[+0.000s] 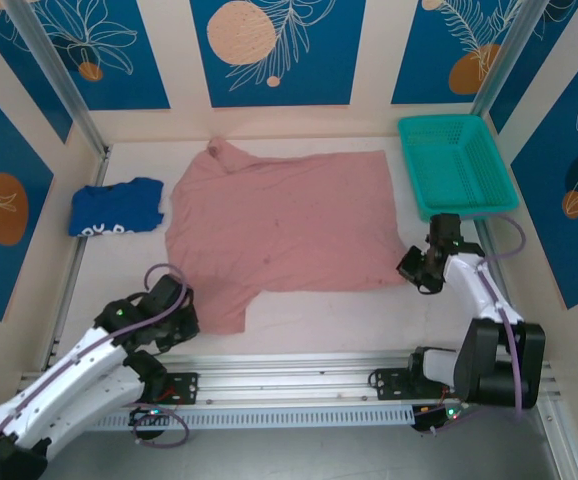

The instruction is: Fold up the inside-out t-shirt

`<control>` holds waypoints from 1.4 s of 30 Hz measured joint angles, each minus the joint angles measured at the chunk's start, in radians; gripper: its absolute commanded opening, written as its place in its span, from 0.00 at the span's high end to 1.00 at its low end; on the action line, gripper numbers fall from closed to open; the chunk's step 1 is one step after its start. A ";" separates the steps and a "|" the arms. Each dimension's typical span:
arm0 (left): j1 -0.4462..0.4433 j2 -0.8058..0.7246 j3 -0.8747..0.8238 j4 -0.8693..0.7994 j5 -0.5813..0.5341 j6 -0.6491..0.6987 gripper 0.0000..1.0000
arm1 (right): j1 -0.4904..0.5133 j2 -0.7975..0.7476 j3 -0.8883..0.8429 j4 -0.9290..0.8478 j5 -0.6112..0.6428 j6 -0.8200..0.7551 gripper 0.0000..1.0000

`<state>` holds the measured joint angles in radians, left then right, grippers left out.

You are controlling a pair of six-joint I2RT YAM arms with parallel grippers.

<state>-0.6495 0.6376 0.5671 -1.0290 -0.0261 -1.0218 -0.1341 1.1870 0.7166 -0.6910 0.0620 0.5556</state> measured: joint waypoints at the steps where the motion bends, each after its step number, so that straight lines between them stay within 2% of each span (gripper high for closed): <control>1: 0.000 -0.024 0.015 -0.027 -0.001 -0.006 1.00 | -0.009 -0.027 -0.011 -0.004 -0.003 0.003 1.00; 5: 0.000 -0.087 0.112 -0.137 -0.002 -0.024 1.00 | -0.030 -0.084 -0.019 -0.015 -0.010 0.011 1.00; 11: 0.009 0.003 0.206 -0.143 -0.012 0.016 1.00 | -0.031 -0.027 0.008 -0.013 -0.010 0.000 1.00; 13: 0.039 0.062 0.216 -0.113 -0.008 0.057 1.00 | -0.031 0.002 0.035 -0.011 -0.010 -0.011 0.99; 18: 0.210 0.218 0.264 -0.002 0.042 0.192 1.00 | -0.015 0.074 0.108 0.008 -0.006 -0.037 0.98; 21: 0.282 0.293 0.313 0.050 0.068 0.268 1.00 | -0.002 0.130 0.152 0.023 -0.006 -0.052 0.97; 32: 0.388 0.570 0.525 0.184 0.127 0.472 1.00 | 0.049 0.325 0.303 0.048 0.045 -0.102 0.94; 42: 0.470 0.733 0.676 0.240 0.146 0.540 1.00 | 0.057 0.422 0.377 0.051 0.070 -0.123 0.94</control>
<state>-0.1799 1.3705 1.2427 -0.7891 0.1196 -0.4816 -0.0772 1.6093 1.0939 -0.6395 0.1318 0.4328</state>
